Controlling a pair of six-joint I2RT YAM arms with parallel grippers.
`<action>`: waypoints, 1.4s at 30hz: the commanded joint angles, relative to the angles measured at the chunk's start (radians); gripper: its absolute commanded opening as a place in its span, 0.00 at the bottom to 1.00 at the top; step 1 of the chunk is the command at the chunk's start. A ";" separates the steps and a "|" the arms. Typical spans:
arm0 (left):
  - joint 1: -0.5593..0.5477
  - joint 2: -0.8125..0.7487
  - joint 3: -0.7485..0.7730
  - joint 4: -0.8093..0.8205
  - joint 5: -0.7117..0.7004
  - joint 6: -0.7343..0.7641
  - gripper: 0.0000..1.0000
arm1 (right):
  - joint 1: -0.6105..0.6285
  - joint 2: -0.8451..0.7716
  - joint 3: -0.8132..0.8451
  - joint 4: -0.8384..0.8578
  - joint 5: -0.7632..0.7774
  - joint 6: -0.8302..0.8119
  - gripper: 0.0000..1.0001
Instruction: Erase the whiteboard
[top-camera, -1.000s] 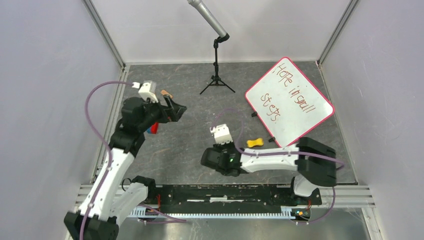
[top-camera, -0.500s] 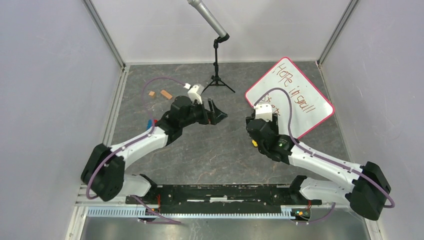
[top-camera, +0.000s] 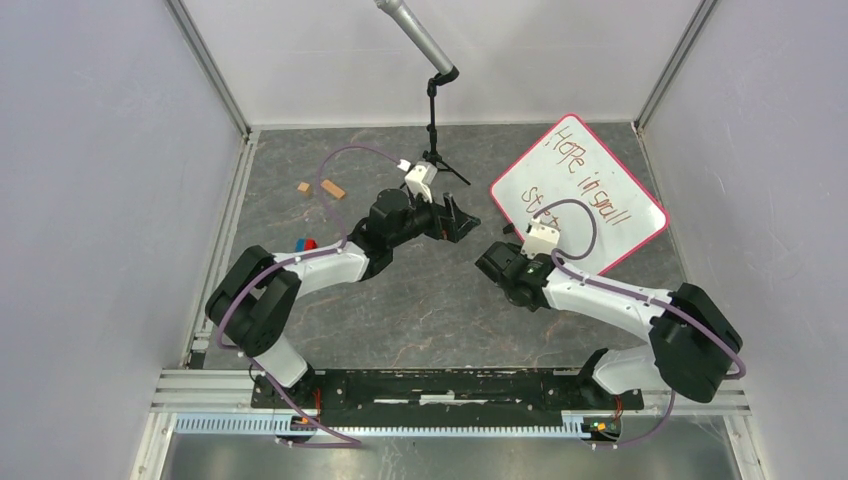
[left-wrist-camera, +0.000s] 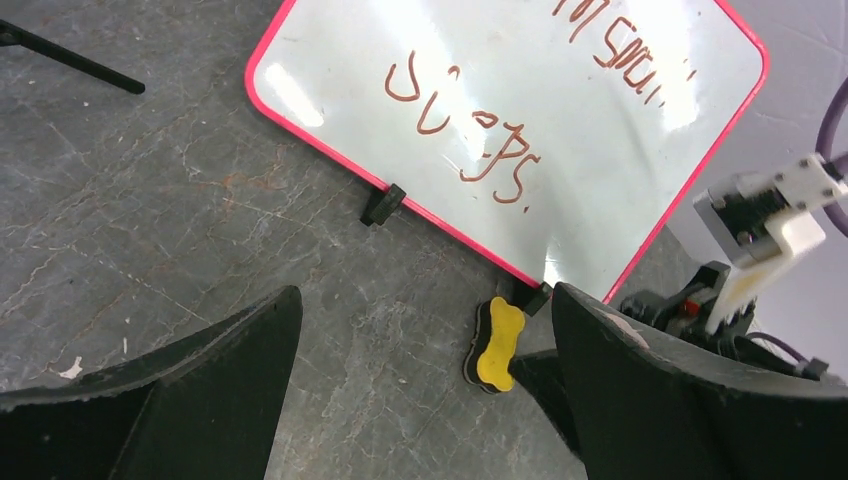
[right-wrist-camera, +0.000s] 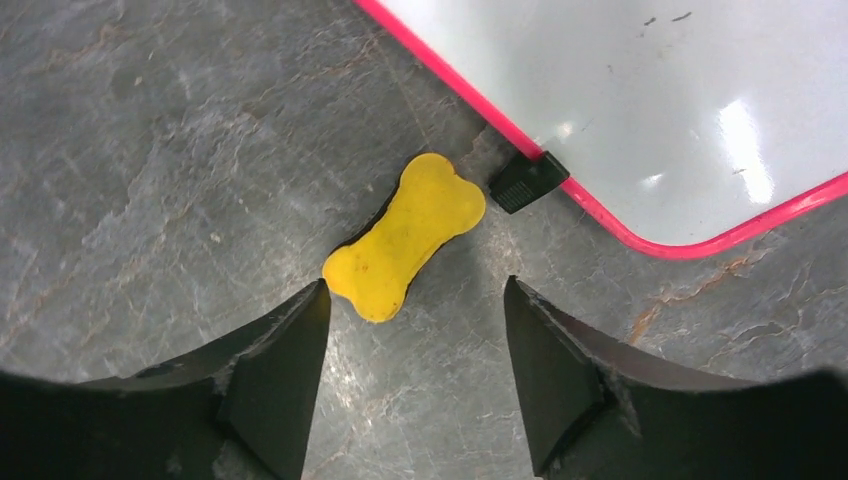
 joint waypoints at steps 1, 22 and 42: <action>0.002 -0.026 -0.062 0.144 0.011 0.107 1.00 | -0.037 0.009 0.017 -0.012 0.026 0.127 0.67; 0.000 0.053 -0.051 0.169 0.046 0.155 1.00 | -0.099 0.153 -0.016 0.123 -0.016 0.143 0.56; 0.000 0.064 -0.034 0.160 0.049 0.163 1.00 | -0.099 0.188 0.014 0.209 -0.031 -0.069 0.31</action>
